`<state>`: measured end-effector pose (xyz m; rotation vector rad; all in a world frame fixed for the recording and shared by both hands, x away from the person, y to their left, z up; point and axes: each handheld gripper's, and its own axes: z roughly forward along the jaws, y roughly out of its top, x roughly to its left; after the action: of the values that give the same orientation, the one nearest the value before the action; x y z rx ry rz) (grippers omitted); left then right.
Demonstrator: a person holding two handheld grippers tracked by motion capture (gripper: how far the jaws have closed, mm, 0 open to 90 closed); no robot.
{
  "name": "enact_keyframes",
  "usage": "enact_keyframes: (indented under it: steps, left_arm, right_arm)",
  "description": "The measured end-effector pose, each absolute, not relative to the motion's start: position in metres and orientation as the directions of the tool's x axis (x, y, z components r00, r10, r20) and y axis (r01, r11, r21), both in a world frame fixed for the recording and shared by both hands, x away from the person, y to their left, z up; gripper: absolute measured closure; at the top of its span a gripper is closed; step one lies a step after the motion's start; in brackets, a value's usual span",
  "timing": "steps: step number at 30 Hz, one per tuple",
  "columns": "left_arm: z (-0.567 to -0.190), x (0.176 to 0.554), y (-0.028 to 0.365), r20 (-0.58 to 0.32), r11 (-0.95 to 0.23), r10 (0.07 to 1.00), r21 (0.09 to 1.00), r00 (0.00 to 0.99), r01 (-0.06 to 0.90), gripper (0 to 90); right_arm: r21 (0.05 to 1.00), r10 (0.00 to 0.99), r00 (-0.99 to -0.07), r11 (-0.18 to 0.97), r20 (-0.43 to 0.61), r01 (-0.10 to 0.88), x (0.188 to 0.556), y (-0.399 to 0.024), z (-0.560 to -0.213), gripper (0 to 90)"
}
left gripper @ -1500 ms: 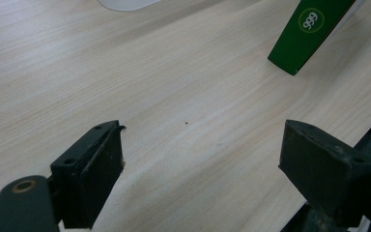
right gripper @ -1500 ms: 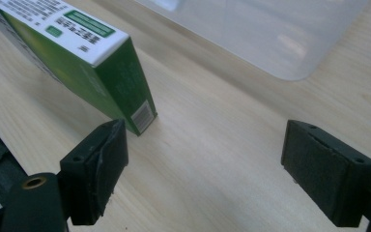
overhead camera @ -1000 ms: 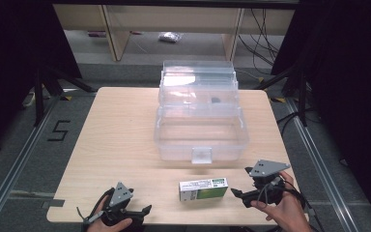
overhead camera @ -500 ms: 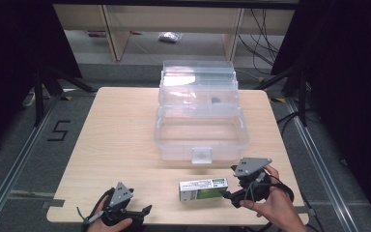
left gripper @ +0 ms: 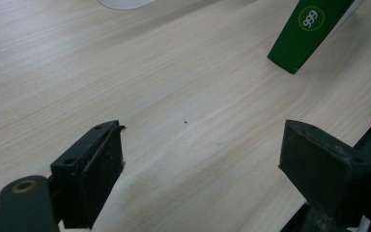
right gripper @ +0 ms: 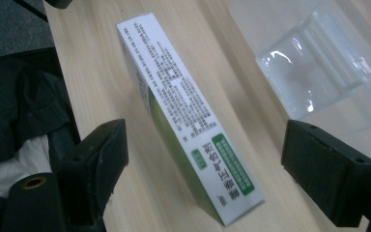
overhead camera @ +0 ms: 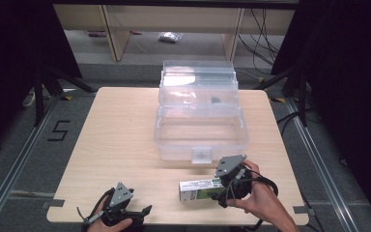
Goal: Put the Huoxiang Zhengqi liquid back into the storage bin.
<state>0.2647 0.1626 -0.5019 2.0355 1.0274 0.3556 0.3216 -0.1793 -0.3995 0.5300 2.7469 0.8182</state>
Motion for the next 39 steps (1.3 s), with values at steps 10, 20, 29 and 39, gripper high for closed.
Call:
enact_keyframes:
  steps: [10, 20, 29, 39]
  left_arm:
    - [-0.501, 0.264, 0.163, -0.100, -0.344, 0.773, 0.764, 0.627, 0.546, 14.9]
    - [-0.502, 0.264, 0.162, -0.111, -0.333, 0.771, 0.769, 0.628, 0.546, 14.9]
    - [-0.502, 0.264, 0.161, -0.110, -0.334, 0.772, 0.768, 0.626, 0.547, 14.9]
    - [-0.502, 0.265, 0.162, -0.096, -0.350, 0.772, 0.761, 0.629, 0.546, 14.9]
  right_arm:
    - [0.500, 0.352, -0.930, 0.827, -0.103, 0.258, 0.334, -0.161, -0.409, 21.5]
    - [0.438, 0.314, -0.947, 0.863, -0.075, 0.251, 0.340, -0.148, -0.417, 22.1]
    - [0.411, 0.269, -0.962, 0.883, -0.050, 0.226, 0.346, -0.141, -0.421, 22.3]
    - [0.361, 0.280, -0.958, 0.900, -0.055, 0.242, 0.348, -0.131, -0.432, 24.8]
